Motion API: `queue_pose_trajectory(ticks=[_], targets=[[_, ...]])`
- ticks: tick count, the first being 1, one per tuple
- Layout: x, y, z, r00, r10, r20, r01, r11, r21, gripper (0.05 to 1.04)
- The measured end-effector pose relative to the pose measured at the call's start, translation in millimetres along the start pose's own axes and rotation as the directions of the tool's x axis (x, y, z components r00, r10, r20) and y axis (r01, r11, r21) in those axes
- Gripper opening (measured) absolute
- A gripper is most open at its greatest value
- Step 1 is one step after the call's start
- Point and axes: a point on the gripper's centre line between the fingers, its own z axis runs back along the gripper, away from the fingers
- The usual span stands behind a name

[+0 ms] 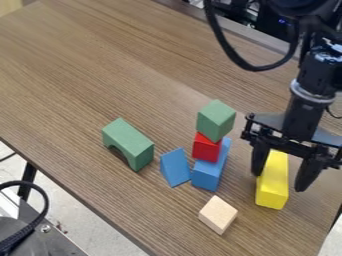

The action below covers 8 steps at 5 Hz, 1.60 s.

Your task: Put the yellow block on top of the green arch

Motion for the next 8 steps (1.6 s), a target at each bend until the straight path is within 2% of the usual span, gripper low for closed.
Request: queue_pose_trajectory(ticks=[1,3,4,5,6,7,8], targets=[[1.6,0.2,-1.9,1.000,0.004,0.006,-0.004,1.000,0.003,0.470],[1.9,-0.7,-2.1,0.999,0.021,0.035,-0.022,1.000,0.006,0.470],[-3.6,1.0,11.4,0.999,-0.023,0.037,0.023,1.000,0.008,0.470],[-2.6,-4.8,63.2,0.970,-0.185,0.155,0.188,0.982,-0.004,0.470],[-10.4,0.1,88.9,0.951,-0.253,0.176,0.254,0.967,0.018,0.470],[-12.6,3.4,92.6,0.949,-0.267,0.165,0.267,0.963,0.021,0.470],[-15.0,15.6,111.9,0.951,-0.239,0.198,0.244,0.970,0.002,0.470]])
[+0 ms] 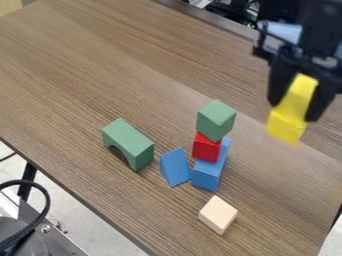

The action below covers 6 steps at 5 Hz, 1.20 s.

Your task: Put the yellow block on top of the green arch

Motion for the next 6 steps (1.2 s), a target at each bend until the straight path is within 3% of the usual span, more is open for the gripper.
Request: queue_pose_trajectory(ticks=[2,3,4,5,6], targets=[[5.2,55.4,38.9,0.972,0.193,0.134,-0.187,0.981,-0.055,0.470],[2.6,95.4,44.6,0.922,0.355,0.156,-0.350,0.935,-0.054,0.470],[-3.5,120.9,42.0,0.854,0.504,0.125,-0.501,0.863,-0.062,0.470],[-13.3,136.8,30.2,0.796,0.602,0.065,-0.597,0.798,-0.080,0.470],[-20.8,135.1,14.2,0.752,0.660,-0.008,-0.659,0.750,-0.064,0.470]])
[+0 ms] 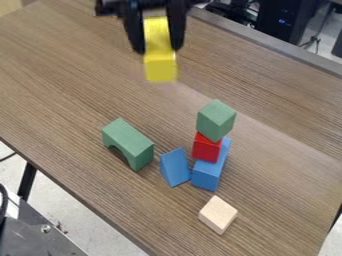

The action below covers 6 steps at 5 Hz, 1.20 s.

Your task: Put the yellow block on top of the green arch

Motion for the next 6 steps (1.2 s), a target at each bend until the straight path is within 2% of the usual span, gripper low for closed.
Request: queue_pose_trajectory(ticks=[1,3,4,5,6], targets=[[-8.2,-7.0,-12.3,0.997,0.061,-0.038,-0.060,0.997,0.043,0.470],[-17.3,-0.3,-32.8,0.982,0.155,-0.104,-0.148,0.987,0.067,0.470],[-15.3,14.7,-40.4,0.963,0.239,-0.127,-0.232,0.970,0.069,0.470],[-14.3,21.4,-45.1,0.943,0.309,-0.122,-0.302,0.950,0.078,0.470],[-11.8,23.6,-48.7,0.926,0.367,-0.091,-0.360,0.929,0.084,0.470]])
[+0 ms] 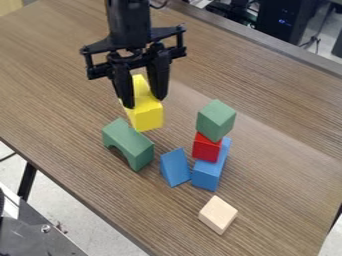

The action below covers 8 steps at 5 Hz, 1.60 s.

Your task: Put the yellow block on top of the green arch

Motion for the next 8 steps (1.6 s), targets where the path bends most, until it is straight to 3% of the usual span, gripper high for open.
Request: queue_pose_trajectory(ticks=[2,3,8], targets=[[6.5,-3.8,-10.4,0.991,0.113,0.072,-0.110,0.993,-0.046,0.470],[3.6,-5.9,-18.2,0.988,0.141,0.056,-0.137,0.987,-0.082,0.470],[2.2,15.2,-31.2,0.980,0.199,0.024,-0.195,0.975,-0.109,0.470]])
